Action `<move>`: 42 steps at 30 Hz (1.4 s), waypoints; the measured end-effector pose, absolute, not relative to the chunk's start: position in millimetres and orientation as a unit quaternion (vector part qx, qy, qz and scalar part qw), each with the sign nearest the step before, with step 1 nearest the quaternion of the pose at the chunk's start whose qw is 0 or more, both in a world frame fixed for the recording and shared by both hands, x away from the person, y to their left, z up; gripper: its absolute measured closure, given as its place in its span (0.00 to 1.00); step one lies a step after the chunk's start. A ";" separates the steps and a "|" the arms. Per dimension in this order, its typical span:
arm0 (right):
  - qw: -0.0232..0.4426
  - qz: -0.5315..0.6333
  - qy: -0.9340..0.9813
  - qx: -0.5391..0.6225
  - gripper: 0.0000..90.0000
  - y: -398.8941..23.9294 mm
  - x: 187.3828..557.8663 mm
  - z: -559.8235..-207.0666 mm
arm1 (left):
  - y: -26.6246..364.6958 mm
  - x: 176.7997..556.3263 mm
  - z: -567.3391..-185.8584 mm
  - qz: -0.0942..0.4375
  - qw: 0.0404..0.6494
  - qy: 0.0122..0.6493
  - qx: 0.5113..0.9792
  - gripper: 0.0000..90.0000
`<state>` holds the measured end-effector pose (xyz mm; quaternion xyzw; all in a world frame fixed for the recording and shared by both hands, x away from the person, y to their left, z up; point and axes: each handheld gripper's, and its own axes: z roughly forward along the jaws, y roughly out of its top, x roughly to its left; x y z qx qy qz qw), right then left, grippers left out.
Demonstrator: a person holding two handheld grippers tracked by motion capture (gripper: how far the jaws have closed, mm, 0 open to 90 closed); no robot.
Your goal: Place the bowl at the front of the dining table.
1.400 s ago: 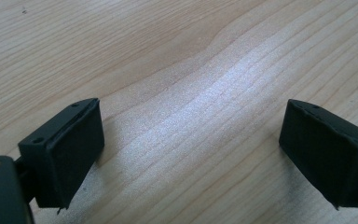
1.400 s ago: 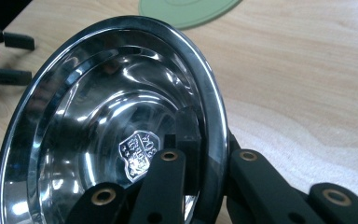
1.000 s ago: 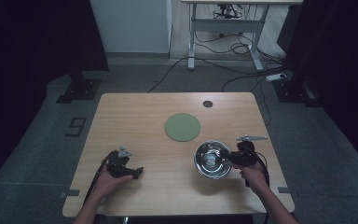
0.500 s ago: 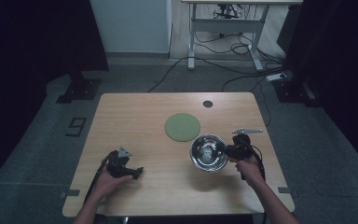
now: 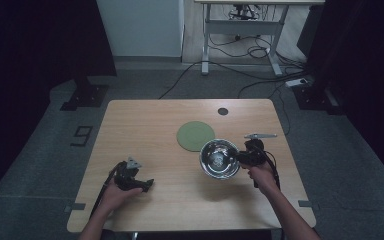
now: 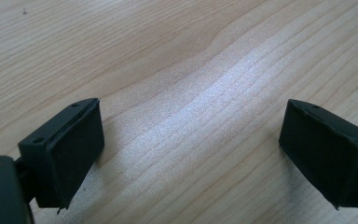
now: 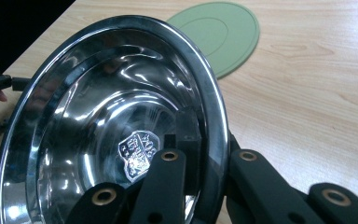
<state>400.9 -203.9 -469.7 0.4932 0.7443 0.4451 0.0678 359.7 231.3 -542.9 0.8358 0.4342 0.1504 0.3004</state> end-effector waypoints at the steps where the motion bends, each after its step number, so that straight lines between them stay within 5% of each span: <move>1: 0.068 0.446 0.744 0.493 0.97 -203.1 401.9 -469.1 | 231.3 359.7 -542.9 0.151 0.300 0.434 0.836 0.07; 42: 0.079 0.449 0.732 0.506 0.97 -190.6 433.5 -462.1 | 231.4 359.4 -543.1 0.151 0.301 0.434 0.835 0.07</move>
